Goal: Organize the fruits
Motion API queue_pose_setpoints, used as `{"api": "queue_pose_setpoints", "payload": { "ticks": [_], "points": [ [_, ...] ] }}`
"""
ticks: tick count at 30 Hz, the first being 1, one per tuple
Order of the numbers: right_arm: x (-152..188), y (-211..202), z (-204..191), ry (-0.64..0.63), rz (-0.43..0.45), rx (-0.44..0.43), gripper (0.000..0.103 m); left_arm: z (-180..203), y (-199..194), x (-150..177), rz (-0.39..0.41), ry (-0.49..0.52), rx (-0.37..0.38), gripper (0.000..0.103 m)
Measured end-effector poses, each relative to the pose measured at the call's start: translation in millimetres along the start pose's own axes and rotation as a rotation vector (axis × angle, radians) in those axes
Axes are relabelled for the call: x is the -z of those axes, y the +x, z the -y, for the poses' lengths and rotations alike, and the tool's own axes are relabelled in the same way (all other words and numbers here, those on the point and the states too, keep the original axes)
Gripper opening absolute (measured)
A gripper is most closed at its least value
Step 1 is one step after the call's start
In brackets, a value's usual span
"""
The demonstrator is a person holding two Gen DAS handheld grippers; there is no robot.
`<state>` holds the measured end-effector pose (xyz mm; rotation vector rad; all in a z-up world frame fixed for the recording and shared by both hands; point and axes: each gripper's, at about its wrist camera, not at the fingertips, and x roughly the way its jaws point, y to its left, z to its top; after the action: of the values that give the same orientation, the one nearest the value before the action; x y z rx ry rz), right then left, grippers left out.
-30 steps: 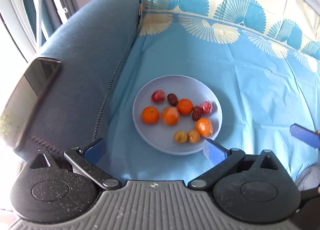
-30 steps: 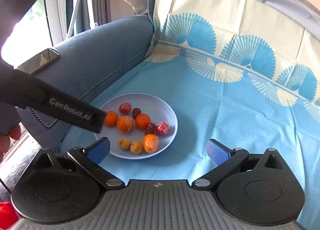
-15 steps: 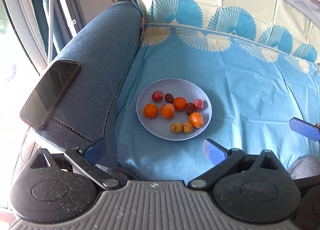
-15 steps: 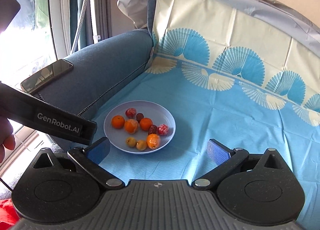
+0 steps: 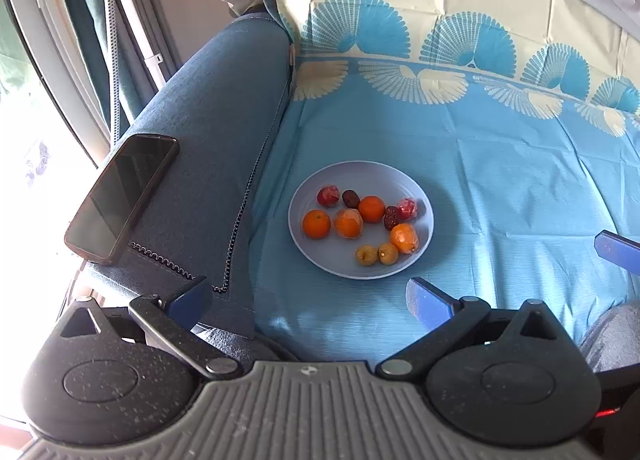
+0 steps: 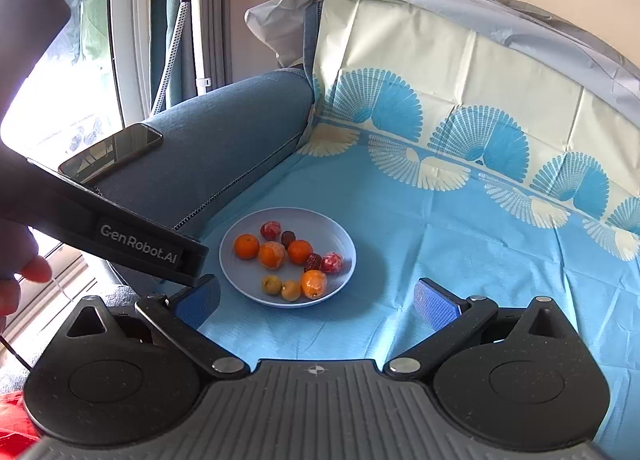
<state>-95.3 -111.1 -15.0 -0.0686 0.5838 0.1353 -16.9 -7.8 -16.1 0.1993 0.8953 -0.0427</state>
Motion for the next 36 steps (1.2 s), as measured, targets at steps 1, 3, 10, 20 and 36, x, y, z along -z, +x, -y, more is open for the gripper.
{"api": "queue_pose_setpoints", "payload": {
  "ticks": [1,3,10,20,36],
  "points": [
    [0.0,-0.2,0.4,0.002,0.0,0.002,0.102,-1.1,0.3,-0.6,-0.008,-0.003,0.014,0.103],
    [-0.3,0.1,0.3,0.007,0.0,0.005,0.102,-3.1,1.1,-0.2,-0.018,-0.015,0.031,0.103],
    [0.6,0.3,-0.9,0.006,0.0,0.007,0.102,-1.6,0.8,4.9,-0.005,-0.003,-0.017,0.103],
    [-0.8,1.0,-3.0,-0.001,-0.005,0.008,0.102,-2.6,2.5,4.8,-0.012,-0.004,-0.019,0.103],
    [-2.7,2.0,-5.4,-0.009,-0.008,0.006,0.102,-5.2,3.0,4.9,-0.023,-0.013,-0.023,0.103]
  ]
}}
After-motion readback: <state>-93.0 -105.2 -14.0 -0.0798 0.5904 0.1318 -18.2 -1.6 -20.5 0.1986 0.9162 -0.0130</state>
